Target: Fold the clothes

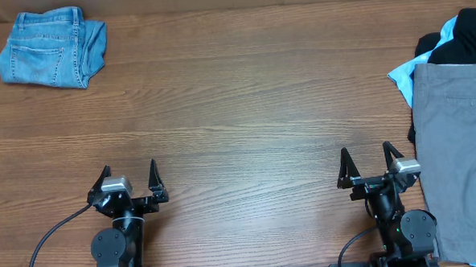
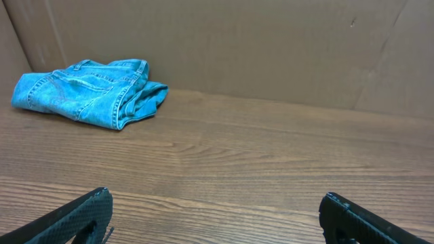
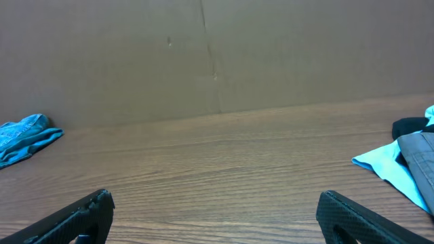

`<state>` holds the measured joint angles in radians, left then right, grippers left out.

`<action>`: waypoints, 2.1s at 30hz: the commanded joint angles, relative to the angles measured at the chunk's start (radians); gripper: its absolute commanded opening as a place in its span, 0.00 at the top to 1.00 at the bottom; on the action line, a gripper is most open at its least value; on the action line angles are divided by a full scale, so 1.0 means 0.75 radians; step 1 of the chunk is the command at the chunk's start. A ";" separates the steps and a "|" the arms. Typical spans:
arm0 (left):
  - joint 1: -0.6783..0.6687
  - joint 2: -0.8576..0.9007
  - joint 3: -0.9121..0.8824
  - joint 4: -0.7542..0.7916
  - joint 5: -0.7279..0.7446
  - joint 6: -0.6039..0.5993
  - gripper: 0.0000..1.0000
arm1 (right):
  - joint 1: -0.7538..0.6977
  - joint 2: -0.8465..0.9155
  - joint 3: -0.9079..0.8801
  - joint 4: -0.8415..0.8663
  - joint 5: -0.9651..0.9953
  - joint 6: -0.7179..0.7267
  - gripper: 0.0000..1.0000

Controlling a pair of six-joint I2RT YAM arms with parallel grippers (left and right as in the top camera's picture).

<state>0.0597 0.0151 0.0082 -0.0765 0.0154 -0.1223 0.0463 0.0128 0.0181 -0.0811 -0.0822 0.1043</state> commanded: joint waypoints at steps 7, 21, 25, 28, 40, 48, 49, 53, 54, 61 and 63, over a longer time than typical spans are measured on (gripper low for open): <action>0.007 -0.014 -0.005 -0.001 0.013 0.029 0.00 | -0.004 -0.013 -0.013 0.006 -0.010 -0.005 0.00; 0.007 -0.014 -0.005 -0.001 0.013 0.029 0.00 | -0.004 -0.013 -0.013 0.006 -0.011 -0.005 0.00; 0.007 -0.014 -0.005 -0.001 0.013 0.029 0.00 | -0.004 -0.013 -0.013 0.006 -0.011 -0.005 0.00; 0.007 -0.014 -0.005 -0.001 0.013 0.029 0.00 | -0.004 -0.013 -0.013 0.020 -0.022 0.021 0.00; 0.007 -0.014 -0.005 -0.001 0.013 0.029 0.00 | -0.002 -0.013 -0.013 0.193 -0.535 0.777 0.00; 0.007 -0.014 -0.005 -0.001 0.014 0.029 0.00 | -0.004 -0.011 0.065 0.508 -0.455 0.704 0.00; 0.007 -0.014 -0.005 -0.001 0.013 0.029 0.00 | -0.004 -0.003 0.098 0.481 -0.423 0.664 0.00; 0.007 -0.014 -0.005 -0.001 0.013 0.029 0.00 | -0.004 0.093 0.254 0.334 -0.296 0.511 0.00; 0.007 -0.014 -0.005 -0.001 0.013 0.029 0.00 | -0.004 0.136 0.302 0.299 -0.259 0.475 0.00; 0.007 -0.014 -0.005 -0.001 0.013 0.029 0.00 | -0.004 0.647 0.629 0.226 -0.001 0.269 0.00; 0.007 -0.014 -0.005 -0.001 0.013 0.029 0.00 | -0.004 0.846 0.746 0.175 0.073 0.220 0.00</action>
<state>0.0597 0.0151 0.0082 -0.0765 0.0154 -0.1219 0.0463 0.4965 0.4839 0.0761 -0.1551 0.3706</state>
